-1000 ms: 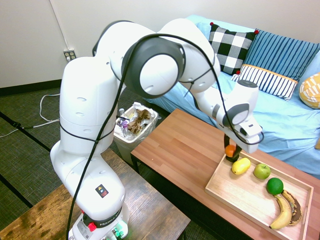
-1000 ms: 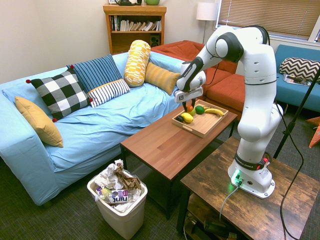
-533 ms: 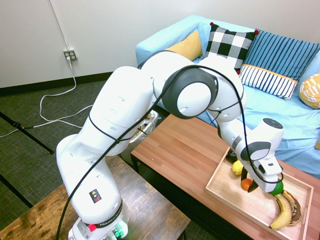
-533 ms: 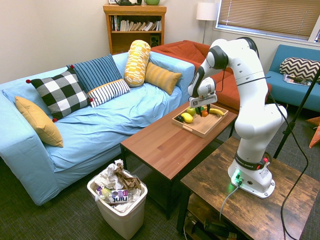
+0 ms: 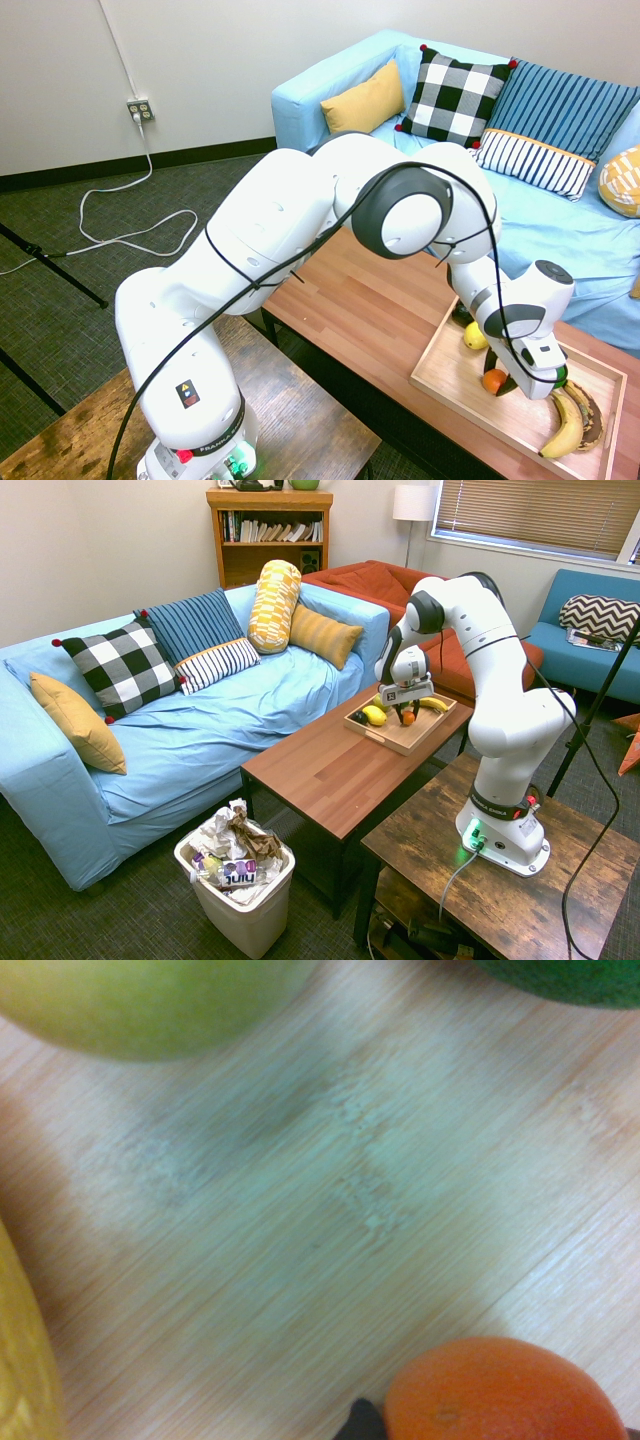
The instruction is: Put the tangerine in the tray
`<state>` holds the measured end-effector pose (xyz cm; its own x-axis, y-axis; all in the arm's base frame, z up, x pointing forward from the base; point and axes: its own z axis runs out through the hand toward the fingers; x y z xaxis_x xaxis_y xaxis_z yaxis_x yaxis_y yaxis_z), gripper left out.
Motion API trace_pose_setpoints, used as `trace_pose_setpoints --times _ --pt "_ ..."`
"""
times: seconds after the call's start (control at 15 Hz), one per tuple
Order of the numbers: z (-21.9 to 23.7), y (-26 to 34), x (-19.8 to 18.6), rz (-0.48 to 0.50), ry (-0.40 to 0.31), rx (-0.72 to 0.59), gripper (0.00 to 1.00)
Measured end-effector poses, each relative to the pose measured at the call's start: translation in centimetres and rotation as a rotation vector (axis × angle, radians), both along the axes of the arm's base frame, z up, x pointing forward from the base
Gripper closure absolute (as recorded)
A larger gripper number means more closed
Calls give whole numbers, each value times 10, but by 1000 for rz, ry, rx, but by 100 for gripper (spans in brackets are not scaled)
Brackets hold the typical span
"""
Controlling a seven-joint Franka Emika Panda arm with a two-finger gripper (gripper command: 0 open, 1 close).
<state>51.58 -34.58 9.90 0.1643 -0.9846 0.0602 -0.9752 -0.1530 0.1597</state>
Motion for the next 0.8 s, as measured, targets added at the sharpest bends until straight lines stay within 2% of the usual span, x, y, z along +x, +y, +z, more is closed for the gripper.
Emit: trace_pose_setpoints --times 0.53,0.8 --pt "-1 -5 -3 20 -5 29 0" --pt "24 -14 -1 30 -32 20 0"
